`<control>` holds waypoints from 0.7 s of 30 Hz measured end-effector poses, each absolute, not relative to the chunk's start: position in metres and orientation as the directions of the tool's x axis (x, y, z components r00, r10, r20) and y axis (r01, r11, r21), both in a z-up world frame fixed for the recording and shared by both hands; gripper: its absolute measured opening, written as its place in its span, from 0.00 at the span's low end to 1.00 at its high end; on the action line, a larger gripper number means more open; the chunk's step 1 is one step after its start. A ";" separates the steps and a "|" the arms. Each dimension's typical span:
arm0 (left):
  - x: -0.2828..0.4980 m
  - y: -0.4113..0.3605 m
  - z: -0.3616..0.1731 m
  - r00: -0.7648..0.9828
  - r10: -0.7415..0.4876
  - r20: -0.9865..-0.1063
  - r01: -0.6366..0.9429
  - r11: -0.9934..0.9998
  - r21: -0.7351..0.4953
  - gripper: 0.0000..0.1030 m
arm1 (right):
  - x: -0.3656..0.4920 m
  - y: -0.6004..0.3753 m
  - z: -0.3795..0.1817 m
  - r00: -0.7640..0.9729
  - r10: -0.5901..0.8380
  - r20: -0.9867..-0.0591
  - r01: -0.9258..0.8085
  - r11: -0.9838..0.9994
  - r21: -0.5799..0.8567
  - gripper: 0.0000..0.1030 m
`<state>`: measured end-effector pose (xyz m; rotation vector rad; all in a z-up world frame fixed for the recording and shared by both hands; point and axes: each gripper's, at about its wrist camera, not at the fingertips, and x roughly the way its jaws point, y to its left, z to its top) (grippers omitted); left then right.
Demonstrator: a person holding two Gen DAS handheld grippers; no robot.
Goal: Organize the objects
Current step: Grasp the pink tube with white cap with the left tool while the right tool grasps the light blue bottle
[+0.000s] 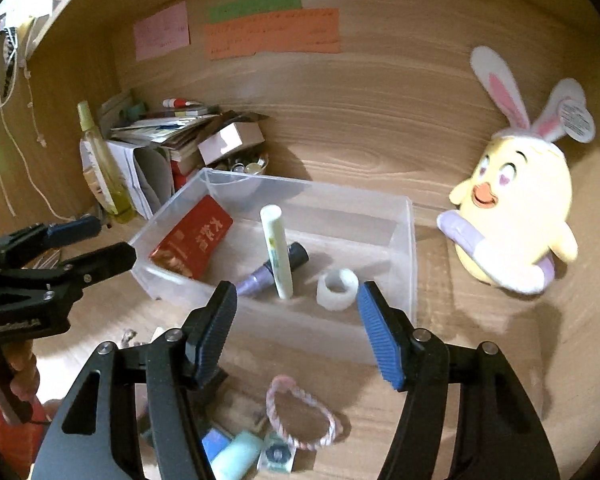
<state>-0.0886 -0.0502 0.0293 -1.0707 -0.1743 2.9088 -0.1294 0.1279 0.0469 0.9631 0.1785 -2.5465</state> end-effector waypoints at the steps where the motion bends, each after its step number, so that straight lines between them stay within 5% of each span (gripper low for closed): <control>1: -0.086 -0.049 0.027 -0.758 0.072 -0.649 0.003 -0.994 -0.113 0.70 | -0.126 0.129 0.046 -0.677 -0.332 -0.657 0.418 -0.908 0.028 0.58; 21: -0.076 -0.044 -0.037 -0.624 0.116 -0.773 -0.009 -0.990 -0.141 0.51 | -0.062 0.143 -0.020 -0.570 -0.353 -0.742 0.379 -0.914 0.143 0.55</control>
